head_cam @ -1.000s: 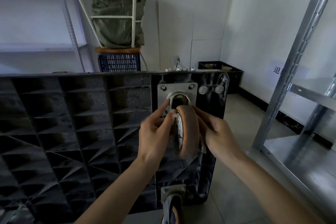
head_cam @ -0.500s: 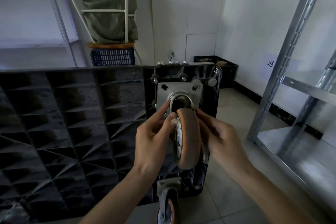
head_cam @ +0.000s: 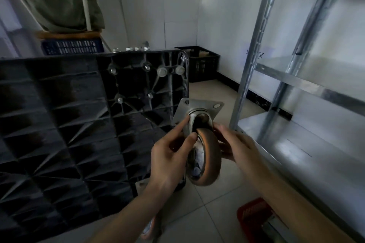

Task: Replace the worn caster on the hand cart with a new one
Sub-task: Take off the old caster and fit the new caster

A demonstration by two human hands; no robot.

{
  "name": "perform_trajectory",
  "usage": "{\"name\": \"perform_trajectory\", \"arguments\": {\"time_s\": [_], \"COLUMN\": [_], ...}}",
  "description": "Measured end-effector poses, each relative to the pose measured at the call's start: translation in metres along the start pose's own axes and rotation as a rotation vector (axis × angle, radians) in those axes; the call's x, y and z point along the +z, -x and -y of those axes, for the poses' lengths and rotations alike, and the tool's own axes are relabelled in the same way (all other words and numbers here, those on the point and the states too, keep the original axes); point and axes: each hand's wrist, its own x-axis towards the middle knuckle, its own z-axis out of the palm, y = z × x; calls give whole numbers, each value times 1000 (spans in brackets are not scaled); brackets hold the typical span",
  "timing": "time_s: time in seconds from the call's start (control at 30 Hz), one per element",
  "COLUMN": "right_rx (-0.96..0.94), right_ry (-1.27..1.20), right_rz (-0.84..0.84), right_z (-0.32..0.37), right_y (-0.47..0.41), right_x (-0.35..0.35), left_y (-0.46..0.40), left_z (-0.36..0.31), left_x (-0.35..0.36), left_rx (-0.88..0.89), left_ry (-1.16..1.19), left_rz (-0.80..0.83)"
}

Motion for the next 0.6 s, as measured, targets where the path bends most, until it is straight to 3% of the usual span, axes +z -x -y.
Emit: {"name": "perform_trajectory", "arguments": {"time_s": [0.1, 0.37, 0.6], "right_rx": [72, 234, 296], "right_ry": [119, 354, 424], "right_rz": [-25, -287, -444], "right_z": [3, -39, -62], "right_y": [14, 42, 77], "right_x": [-23, -75, -118], "left_y": [14, 57, 86], "left_z": [12, 46, 59], "left_x": [30, 105, 153], "left_rx": [20, 137, 53], "left_ry": [-78, -196, -98], "left_rz": [30, 94, 188]}}
